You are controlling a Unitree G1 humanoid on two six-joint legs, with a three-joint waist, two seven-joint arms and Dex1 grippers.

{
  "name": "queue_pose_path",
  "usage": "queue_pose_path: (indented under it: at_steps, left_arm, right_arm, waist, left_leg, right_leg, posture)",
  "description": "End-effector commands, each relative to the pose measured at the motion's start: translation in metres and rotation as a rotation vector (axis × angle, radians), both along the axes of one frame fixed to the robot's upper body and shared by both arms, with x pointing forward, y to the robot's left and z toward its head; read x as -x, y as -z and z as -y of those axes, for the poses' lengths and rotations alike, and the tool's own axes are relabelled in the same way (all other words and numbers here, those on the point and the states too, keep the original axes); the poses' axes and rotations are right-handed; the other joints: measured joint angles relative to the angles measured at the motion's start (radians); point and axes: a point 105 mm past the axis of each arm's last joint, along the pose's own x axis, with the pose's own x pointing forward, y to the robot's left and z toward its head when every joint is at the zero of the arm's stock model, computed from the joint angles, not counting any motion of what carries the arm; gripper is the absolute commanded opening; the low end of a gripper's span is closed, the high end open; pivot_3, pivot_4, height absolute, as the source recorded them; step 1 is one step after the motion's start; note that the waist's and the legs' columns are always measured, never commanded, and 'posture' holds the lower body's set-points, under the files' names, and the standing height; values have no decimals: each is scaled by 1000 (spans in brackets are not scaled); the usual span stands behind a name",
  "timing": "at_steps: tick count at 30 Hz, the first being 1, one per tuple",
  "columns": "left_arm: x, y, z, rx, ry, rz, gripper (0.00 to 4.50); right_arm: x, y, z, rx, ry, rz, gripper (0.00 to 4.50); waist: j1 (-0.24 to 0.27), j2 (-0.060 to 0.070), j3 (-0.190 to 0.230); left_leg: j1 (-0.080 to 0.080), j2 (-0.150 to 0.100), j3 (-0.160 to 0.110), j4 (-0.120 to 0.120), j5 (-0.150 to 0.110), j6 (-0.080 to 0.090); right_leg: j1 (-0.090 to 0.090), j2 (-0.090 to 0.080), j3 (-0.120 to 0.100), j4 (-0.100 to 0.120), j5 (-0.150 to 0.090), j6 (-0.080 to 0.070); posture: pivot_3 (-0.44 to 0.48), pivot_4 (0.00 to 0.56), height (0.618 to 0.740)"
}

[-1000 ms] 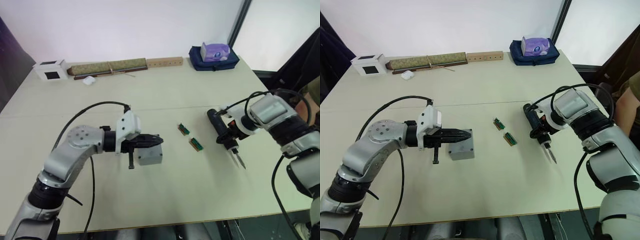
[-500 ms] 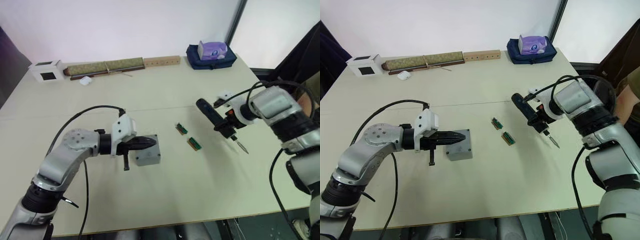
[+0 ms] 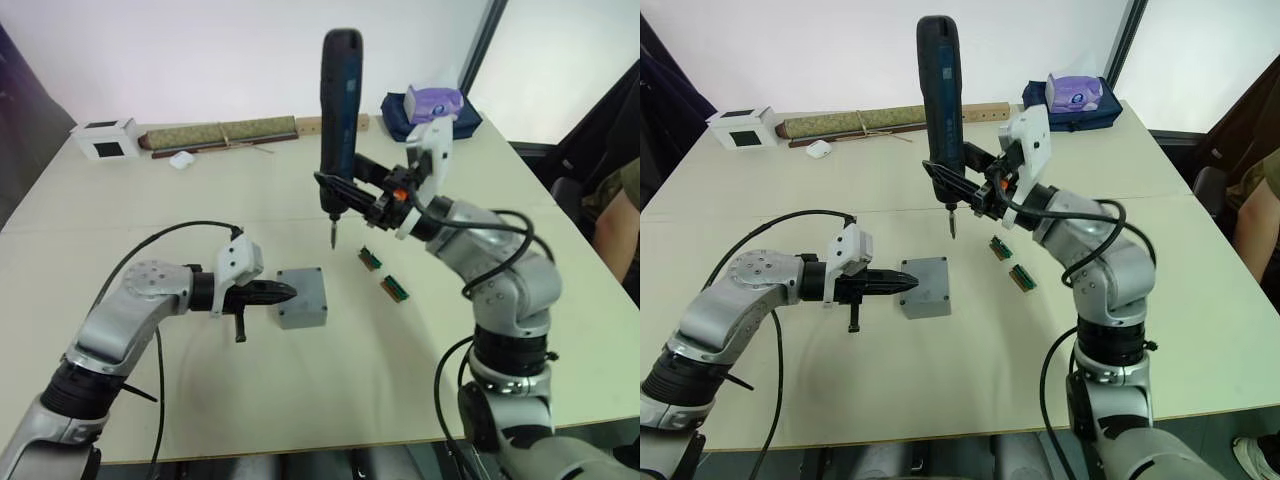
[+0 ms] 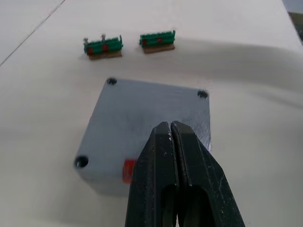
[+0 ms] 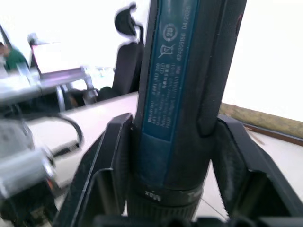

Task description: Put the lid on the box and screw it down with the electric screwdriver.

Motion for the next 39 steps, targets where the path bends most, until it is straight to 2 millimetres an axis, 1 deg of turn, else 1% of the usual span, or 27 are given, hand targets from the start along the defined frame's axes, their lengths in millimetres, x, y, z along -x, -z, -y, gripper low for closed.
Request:
queue_pose_path:
  at_steps: [1,6,10,15,21,28,35,39]
  left_arm:
    - [-2,1,3,-24,14,31,0]
    - [-5,7,0,-32,3,24,0]
    - [-6,10,1,-34,-5,22,0]
    - [-7,9,-1,-37,-7,24,0]
    - [-6,8,0,-38,-6,27,0]
    - [-7,8,0,-38,-5,28,0]
    - [-7,8,0,-40,0,27,0]
    - [-6,8,1,-41,4,28,0]
  right_arm:
    - [14,-7,-7,-53,-26,107,1863]
    - [10,8,-13,-63,-9,107,1863]
    - [1,21,-14,-69,41,128,1863]
    - [-5,29,-17,-61,73,141,1863]
    - [-6,39,-15,-34,89,151,1863]
    - [-4,37,-12,-32,81,166,1863]
    - [-1,17,-12,-68,82,209,1863]
    - [0,21,-13,-53,69,201,1863]
  waist:
    - [-2,0,0]
    - [-6,0,0]
    - [-6,0,0]
    - [-6,0,0]
    - [-6,0,0]
    - [-5,0,0]
    - [-5,0,0]
    - [-5,0,0]
  left_leg:
    - [0,0,0,0,0,0]
    - [1,0,0,0,0,0]
    - [1,1,0,0,0,0]
    - [2,0,0,0,0,0]
    - [2,1,0,0,0,0]
    - [2,0,0,0,0,0]
    - [2,1,0,0,0,0]
    - [2,1,-1,0,0,0]
  right_leg:
    - [0,0,0,0,0,0]
    - [0,1,0,1,0,0]
    - [0,1,0,1,0,0]
    - [0,1,0,1,0,0]
    - [0,1,0,1,0,0]
    - [0,1,0,1,0,0]
    - [0,1,0,1,0,0]
    - [0,1,0,1,0,0]
  posture:
    - [0,150,740]
    - [0,150,740]
    - [0,150,740]
    - [0,150,740]
    - [0,150,740]
    - [0,150,740]
    - [0,150,740]
    - [0,150,740]
